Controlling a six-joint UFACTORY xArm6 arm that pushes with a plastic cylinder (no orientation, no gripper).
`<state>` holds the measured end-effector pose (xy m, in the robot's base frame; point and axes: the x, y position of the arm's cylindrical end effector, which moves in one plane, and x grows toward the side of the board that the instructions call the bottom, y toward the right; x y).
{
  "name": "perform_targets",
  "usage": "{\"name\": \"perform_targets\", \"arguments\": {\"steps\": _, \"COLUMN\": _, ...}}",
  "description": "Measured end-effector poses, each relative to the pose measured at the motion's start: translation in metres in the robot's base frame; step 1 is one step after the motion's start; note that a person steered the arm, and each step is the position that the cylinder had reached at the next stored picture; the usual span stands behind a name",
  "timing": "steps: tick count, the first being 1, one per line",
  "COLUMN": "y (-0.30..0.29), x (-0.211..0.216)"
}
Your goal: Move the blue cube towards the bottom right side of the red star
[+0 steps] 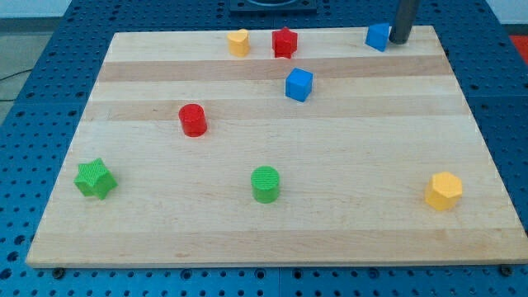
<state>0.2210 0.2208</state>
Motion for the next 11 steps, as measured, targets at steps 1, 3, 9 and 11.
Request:
{"name": "perform_targets", "arguments": {"steps": 1, "y": -0.048, "x": -0.001}}
{"name": "perform_targets", "arguments": {"steps": 3, "y": -0.099, "x": 0.006}}
{"name": "perform_targets", "arguments": {"steps": 9, "y": -0.186, "x": 0.136}}
{"name": "perform_targets", "arguments": {"steps": 11, "y": -0.193, "x": 0.118}}
